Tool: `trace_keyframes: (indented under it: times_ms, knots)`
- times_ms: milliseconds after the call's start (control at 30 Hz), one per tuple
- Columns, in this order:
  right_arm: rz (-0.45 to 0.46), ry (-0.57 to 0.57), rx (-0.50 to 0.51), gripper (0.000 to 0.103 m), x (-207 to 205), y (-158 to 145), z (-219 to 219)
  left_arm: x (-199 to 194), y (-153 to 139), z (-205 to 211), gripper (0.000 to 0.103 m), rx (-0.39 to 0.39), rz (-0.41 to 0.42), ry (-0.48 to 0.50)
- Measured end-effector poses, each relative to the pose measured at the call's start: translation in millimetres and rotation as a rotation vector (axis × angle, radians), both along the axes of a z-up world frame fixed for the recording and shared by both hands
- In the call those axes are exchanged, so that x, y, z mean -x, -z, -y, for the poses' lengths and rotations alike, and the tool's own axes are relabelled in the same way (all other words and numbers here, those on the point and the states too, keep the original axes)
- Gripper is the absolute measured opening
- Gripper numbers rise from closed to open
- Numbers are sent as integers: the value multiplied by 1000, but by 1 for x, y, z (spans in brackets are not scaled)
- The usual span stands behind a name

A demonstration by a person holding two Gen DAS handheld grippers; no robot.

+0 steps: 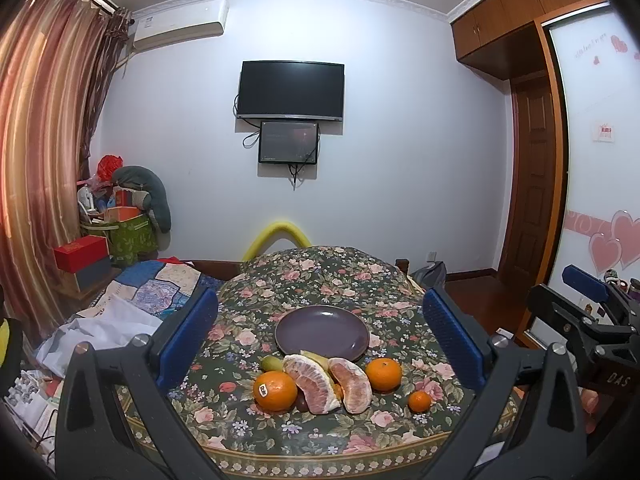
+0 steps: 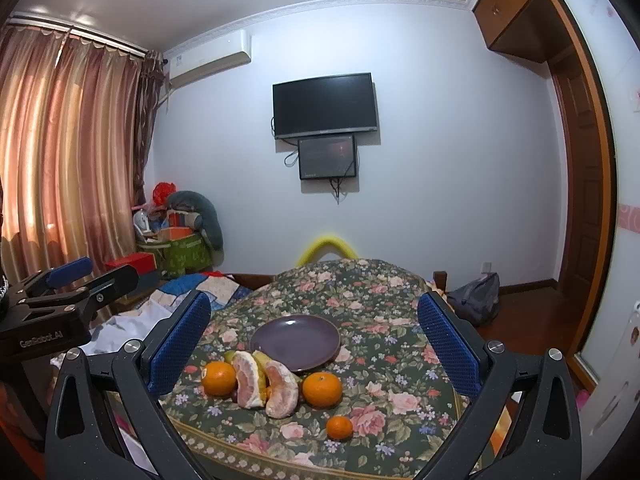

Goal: Organize fruits

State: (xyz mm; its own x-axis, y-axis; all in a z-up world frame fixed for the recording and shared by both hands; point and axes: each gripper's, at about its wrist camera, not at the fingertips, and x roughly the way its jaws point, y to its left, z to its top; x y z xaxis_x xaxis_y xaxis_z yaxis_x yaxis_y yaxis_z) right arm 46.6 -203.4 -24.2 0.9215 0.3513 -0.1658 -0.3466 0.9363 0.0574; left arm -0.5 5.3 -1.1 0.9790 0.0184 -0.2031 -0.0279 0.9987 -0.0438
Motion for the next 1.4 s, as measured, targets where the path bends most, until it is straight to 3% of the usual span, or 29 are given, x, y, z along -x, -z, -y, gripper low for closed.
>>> trace_keyframes:
  times_ms: [167, 300, 467, 533, 633, 867, 1033, 1400]
  knots:
    - [-50, -14, -3, 103, -14, 8, -1, -6, 5, -3, 101, -6, -14, -1]
    - [-94, -25, -13, 97, -23, 17, 1, -15, 10, -8, 88, 8, -46, 0]
    - [-154, -16, 15, 79, -39, 31, 0, -31, 22, -19, 77, 24, -105, 4]
    - [-170, -14, 27, 73, -44, 34, -1, -39, 28, -20, 68, 23, -143, 19]
    - [-207, -11, 54, 66, -54, 45, -2, -54, 40, -22, 66, 27, -206, 45]
    - [-307, -19, 116, 66, -79, 72, -7, -90, 82, -17, 66, -17, -331, 51]
    - [-390, -28, 169, 66, -97, 97, -9, -116, 108, -15, 66, -10, -411, 60]
    - [-527, -44, 178, 66, -124, 136, -1, -161, 155, 5, 66, 15, -546, 106]
